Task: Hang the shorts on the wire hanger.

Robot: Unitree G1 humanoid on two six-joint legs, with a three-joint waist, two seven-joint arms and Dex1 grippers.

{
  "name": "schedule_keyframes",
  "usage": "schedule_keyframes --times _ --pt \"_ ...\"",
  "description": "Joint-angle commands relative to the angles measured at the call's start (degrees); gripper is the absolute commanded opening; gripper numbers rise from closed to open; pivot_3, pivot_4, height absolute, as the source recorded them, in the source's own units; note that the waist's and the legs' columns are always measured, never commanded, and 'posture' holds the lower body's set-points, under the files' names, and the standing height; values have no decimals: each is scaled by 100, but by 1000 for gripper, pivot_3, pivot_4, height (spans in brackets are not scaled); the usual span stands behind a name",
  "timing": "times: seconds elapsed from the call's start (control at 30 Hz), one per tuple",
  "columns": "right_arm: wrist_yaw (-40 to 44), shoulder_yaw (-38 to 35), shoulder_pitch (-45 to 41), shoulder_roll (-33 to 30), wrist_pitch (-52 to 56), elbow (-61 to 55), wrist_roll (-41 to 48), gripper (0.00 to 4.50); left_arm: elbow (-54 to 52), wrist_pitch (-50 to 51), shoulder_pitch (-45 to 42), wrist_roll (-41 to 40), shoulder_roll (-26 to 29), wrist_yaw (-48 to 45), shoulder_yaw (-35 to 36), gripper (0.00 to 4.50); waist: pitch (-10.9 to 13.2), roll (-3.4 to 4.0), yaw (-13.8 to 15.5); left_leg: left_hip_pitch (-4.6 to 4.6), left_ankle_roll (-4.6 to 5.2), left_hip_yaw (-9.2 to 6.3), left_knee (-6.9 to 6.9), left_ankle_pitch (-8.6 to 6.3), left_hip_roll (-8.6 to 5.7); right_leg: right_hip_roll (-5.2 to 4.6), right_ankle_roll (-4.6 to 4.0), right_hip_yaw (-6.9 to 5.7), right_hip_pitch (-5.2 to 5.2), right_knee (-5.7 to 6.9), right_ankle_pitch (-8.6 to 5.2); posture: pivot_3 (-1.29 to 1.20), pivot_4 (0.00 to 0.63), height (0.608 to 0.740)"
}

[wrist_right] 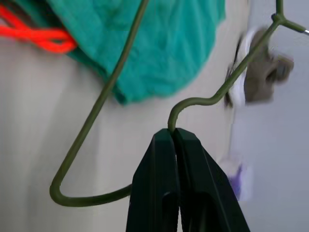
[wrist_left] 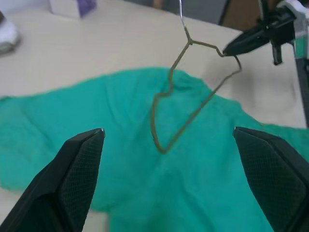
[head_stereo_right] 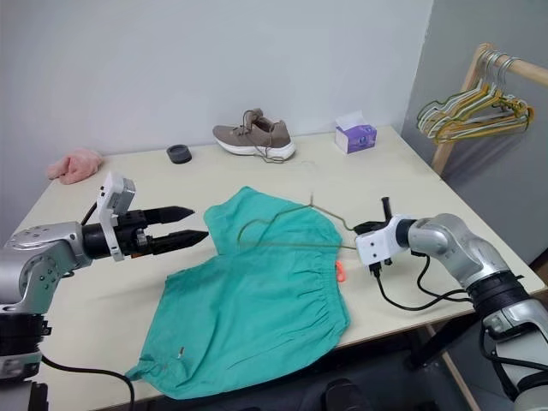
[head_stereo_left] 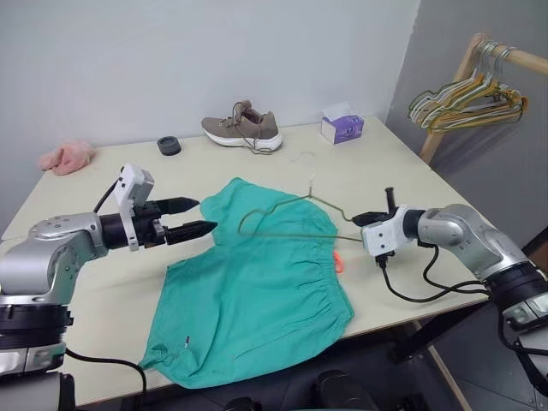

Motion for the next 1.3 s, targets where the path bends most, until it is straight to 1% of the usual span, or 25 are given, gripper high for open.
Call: schedule_keyframes --times 0.03,0.13,0.27,0.63,0.73,0.8,0.97,1.13,1.17,1.3 --pt "-133 -70 -266 76 -533 -282 -90 8 -168 50 25 43 183 -272 -138 4500 0 0 8 1 0 -2 1 0 0 0 0 -1 1 0 0 -227 0 740" --pt "-186 -143 -386 256 -812 -409 34 8 -157 -66 89 226 266 -407 -334 4500 0 0 16 1 0 -5 3 0 0 0 -1 -2 3 1 0 -231 0 740" --pt "-185 -220 -517 381 -932 -413 83 8 -365 -57 266 204 289 -637 -460 4500 0 0 19 3 0 -4 4 1 0 0 -1 0 4 3 1 -231 0 740" --pt "-130 -245 -583 415 -978 -373 180 8 -761 17 483 242 250 -847 -675 4500 0 -1 17 4 1 -4 4 1 0 -1 -3 1 4 4 1 -241 0 740" --pt "-124 -255 -569 423 -962 -401 224 0 -765 -9 523 323 261 -836 -742 3917 0 0 10 4 1 -3 5 1 0 0 -3 1 4 6 1 -242 0 740" --pt "-118 -255 -563 419 -961 -415 241 0 -782 -11 541 342 262 -832 -754 3356 0 0 3 5 1 -3 5 1 0 0 -3 1 4 7 1 -241 0 740" --pt "-115 -259 -551 434 -975 -452 292 0 -811 -31 549 392 247 -812 -768 1722 0 0 4 5 1 -3 5 1 0 0 -3 1 4 7 1 -241 0 740" --pt "1 -196 -513 421 -1056 -494 374 0 -868 10 548 361 201 -759 -746 224 0 0 4 4 1 -3 6 1 0 0 -3 1 4 7 1 -241 0 740" --pt "23 -190 -497 418 -1070 -511 390 0 -874 15 549 356 198 -754 -741 28 0 0 3 5 1 -3 6 1 0 0 -3 1 4 7 1 -241 0 740" --pt "259 -121 -404 411 -1080 -664 655 0 -908 41 553 326 182 -725 -721 28 0 0 4 5 1 -3 6 1 0 0 -3 1 4 7 1 -241 0 740"
